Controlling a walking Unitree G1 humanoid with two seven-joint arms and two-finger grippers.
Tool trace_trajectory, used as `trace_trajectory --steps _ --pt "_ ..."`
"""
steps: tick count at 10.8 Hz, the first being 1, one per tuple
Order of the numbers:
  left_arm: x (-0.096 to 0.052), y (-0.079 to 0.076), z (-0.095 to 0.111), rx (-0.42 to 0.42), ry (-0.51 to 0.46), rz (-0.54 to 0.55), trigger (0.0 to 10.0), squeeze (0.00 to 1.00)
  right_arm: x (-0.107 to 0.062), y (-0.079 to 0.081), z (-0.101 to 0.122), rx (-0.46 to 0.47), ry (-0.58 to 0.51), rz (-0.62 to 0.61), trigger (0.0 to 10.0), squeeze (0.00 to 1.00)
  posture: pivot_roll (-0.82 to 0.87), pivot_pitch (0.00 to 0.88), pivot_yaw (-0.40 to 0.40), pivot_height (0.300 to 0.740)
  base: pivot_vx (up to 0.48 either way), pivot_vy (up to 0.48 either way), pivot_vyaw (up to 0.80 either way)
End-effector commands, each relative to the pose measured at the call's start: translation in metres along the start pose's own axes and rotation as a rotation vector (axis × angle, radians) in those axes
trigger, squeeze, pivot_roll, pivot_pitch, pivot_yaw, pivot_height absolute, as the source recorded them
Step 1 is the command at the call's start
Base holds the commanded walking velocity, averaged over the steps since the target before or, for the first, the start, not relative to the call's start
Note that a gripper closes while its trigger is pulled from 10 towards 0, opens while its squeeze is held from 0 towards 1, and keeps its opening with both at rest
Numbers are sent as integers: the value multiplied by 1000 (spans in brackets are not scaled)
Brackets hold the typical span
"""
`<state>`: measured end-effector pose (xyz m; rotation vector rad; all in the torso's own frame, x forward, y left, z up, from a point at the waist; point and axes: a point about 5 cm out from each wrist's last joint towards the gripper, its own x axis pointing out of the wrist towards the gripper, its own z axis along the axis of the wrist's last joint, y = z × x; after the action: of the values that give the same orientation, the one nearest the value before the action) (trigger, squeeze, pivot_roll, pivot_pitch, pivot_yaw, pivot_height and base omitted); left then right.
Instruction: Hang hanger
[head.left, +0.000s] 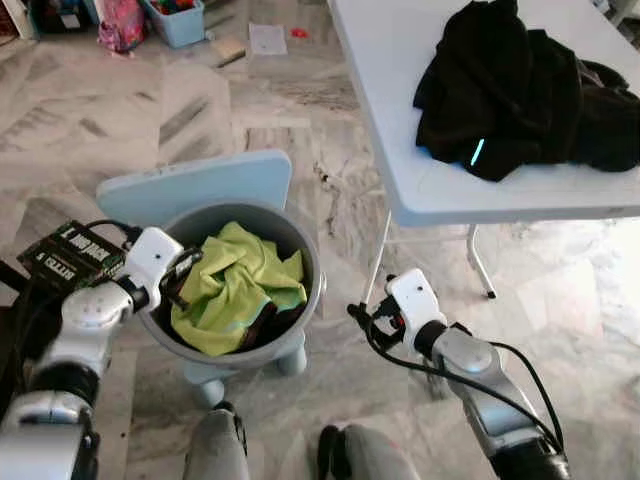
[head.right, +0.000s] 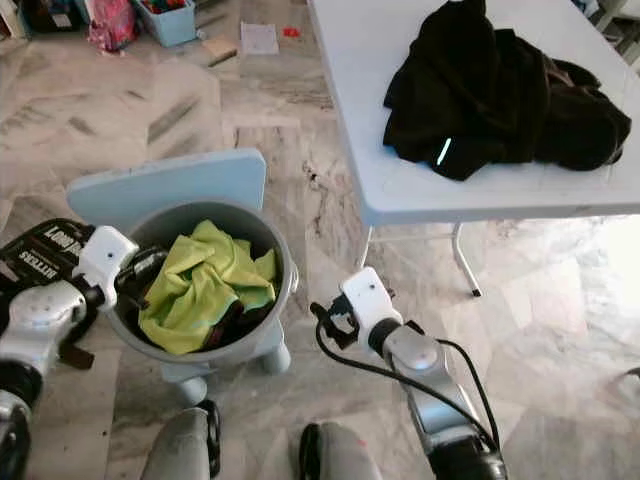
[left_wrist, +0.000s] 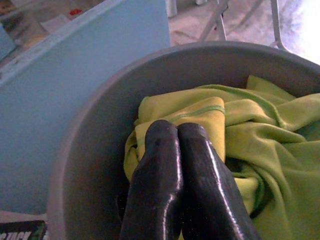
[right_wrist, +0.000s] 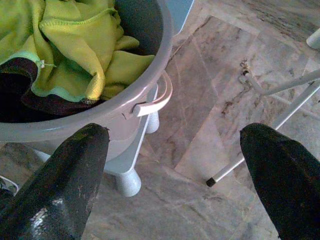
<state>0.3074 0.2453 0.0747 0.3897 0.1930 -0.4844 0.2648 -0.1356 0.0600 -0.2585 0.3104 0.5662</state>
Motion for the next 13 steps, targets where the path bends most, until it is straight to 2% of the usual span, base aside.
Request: trace_trajectory --steps 1,2,3,4,5,6,7,8,9,11,13 --pt "-1 -7 -4 -15 2 -11 0 0 -3 -3 -6 6 21 -12 10000 0 -60 173 -77 740 0 0 0" --pt "-2 -17 -3 -4 -23 -37 5647 384 -4 -3 -6 5 23 -10 10000 0 -62 174 -80 740 0 0 0" --pt "-7 -29 2 14 -65 -75 10000 1000 -5 -3 -7 5 26 -9 10000 0 -57 175 -81 740 0 0 0" --pt "-14 -42 6 68 -89 -101 10000 1000 -4 -4 -7 10 26 -9 10000 0 -50 176 -81 740 0 0 0" --pt "-18 -49 10 86 -117 -72 10000 1000 -3 -5 -6 15 12 -21 10000 0 -46 174 -80 740 0 0 0" --pt "-21 -53 17 62 -155 -15 10000 1000 -5 -8 -4 25 -3 -57 10000 0 -43 171 -80 740 0 0 0" --pt "-24 -59 26 56 -167 95 10000 1000 -9 -17 -3 75 -25 -135 10000 0 -41 165 -78 740 0 0 0" --pt "-30 -68 35 46 -189 142 10000 1000 -12 -23 -5 123 -33 -169 10000 0 -39 159 -78 740 0 0 0" --pt "-31 -79 38 10 -194 153 10000 0 -12 -24 -5 123 -31 -172 10000 0 -35 147 -77 740 0 0 0" --pt "-30 -87 42 -29 -175 173 10000 0 -8 -24 -5 125 -37 -180 10000 0 -30 133 -76 740 0 0 0" --pt "-29 -87 45 -27 -156 186 10000 0 -7 -24 -4 128 -41 -181 10000 0 -30 125 -79 740 -291 0 0"
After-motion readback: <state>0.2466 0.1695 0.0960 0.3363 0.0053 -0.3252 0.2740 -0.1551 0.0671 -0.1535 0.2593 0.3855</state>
